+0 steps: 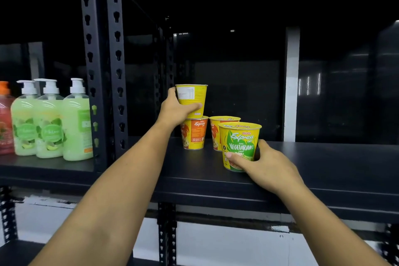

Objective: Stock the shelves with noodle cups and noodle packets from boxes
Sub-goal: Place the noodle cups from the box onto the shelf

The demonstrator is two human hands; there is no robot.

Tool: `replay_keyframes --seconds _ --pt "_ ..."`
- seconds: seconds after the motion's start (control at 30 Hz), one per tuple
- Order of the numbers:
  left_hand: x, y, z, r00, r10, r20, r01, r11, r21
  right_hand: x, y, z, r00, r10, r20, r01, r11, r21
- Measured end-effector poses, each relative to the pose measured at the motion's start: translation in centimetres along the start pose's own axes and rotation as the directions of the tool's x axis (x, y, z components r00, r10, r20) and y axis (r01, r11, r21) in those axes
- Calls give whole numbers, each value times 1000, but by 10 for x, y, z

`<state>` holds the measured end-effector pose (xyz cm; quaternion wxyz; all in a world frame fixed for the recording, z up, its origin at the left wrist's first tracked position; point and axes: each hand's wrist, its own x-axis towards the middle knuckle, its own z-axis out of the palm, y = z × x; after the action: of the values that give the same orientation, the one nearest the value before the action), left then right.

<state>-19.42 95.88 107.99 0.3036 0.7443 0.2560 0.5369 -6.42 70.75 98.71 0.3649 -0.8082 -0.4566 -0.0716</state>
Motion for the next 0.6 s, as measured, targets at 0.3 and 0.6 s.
replay_keyframes --seconds 0.3,0.6 --pt "13 -11 14 1000 -23 4 23 1000 -4 0 -2 0 1000 5 -15 -5 1000 1" --pt "13 -19 21 1000 -24 -2 24 1000 -16 -1 -2 -1 1000 4 -8 -4 1000 11"
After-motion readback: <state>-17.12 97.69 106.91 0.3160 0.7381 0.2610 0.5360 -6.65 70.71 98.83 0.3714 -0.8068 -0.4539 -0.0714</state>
